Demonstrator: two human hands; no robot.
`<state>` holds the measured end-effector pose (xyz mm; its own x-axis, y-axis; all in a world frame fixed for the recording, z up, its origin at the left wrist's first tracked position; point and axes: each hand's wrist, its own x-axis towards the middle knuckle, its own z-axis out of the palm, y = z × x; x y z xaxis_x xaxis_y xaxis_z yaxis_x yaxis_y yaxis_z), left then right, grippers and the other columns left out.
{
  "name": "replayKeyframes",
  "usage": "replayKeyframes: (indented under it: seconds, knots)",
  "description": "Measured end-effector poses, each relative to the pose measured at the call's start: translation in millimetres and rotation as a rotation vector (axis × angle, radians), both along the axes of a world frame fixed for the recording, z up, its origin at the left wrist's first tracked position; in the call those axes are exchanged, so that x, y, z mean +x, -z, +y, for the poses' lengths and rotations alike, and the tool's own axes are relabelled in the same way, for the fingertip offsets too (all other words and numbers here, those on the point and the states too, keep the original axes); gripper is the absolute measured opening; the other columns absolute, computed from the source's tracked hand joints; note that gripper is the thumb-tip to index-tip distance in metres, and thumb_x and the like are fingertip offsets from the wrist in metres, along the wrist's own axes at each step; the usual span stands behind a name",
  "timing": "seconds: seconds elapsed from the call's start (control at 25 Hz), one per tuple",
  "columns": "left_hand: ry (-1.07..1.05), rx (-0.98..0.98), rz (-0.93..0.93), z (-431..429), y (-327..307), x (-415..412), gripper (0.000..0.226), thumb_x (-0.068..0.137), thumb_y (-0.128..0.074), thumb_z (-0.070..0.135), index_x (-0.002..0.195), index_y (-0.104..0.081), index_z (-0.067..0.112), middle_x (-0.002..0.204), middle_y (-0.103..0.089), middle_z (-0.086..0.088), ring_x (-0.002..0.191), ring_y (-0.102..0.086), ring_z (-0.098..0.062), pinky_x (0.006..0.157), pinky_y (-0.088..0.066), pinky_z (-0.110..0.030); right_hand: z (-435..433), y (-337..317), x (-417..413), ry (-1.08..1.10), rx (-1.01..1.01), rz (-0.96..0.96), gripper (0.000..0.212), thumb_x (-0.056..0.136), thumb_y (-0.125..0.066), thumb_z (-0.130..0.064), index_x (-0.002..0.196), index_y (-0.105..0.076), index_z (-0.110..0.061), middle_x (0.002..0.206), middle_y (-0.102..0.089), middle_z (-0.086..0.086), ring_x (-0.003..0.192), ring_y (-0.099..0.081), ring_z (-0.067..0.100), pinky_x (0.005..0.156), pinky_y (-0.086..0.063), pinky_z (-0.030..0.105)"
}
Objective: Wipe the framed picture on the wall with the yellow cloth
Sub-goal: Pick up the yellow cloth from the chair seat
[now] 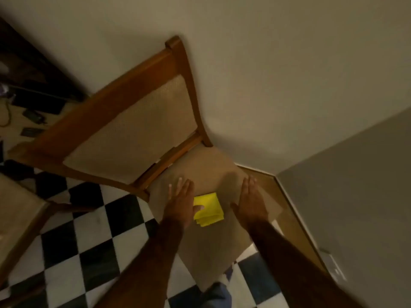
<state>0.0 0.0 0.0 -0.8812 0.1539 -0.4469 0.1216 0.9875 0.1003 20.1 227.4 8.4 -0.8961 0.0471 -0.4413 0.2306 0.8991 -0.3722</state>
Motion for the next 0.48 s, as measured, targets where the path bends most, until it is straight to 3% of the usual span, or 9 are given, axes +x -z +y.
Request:
replayKeyframes:
  seconds: [0.12, 0.24, 0.36, 0.48]
  knots:
    - [-0.007, 0.019, -0.149, 2, 58, -1, 0.086, 0.098, -0.049, 0.054, 0.162, -0.007, 0.012, 0.172, -0.010, -0.007, 0.159, -0.002, -0.027, 0.127, -0.004, -0.045, -16, 62, 6, 0.121, -0.222, -0.180, 0.075, 0.102, -0.054, -0.034, 0.162, -0.019, -0.004, 0.169, -0.025, 0.018, 0.156, -0.026, 0.034, 0.124, -0.021, 0.036]
    - [-0.056, 0.056, -0.226, 12, 96, 3, 0.078, 0.101, -0.051, 0.044, 0.160, -0.014, 0.009, 0.170, -0.016, -0.012, 0.158, -0.011, -0.031, 0.127, -0.013, -0.041, -35, 104, 21, 0.125, -0.315, -0.275, 0.059, 0.103, -0.053, -0.035, 0.157, -0.039, -0.016, 0.160, -0.045, 0.010, 0.145, -0.044, 0.028, 0.118, -0.032, 0.036]
    - [-0.202, 0.136, -0.145, 23, 109, 8, 0.064, 0.101, -0.055, 0.034, 0.154, -0.033, 0.006, 0.162, -0.029, -0.019, 0.151, -0.027, -0.034, 0.122, -0.023, -0.039, -46, 128, 28, 0.279, -0.384, -0.256, 0.057, 0.098, -0.062, -0.030, 0.150, -0.049, -0.010, 0.150, -0.055, 0.014, 0.138, -0.052, 0.030, 0.114, -0.039, 0.038]
    - [-0.361, 0.338, -0.098, 26, 108, 8, 0.045, 0.096, -0.065, 0.027, 0.132, -0.059, 0.001, 0.142, -0.053, -0.021, 0.132, -0.049, -0.034, 0.109, -0.035, -0.037, -40, 134, 29, 0.383, -0.486, -0.340, 0.053, 0.090, -0.073, -0.024, 0.140, -0.061, -0.009, 0.139, -0.066, 0.012, 0.129, -0.060, 0.031, 0.101, -0.042, 0.029]
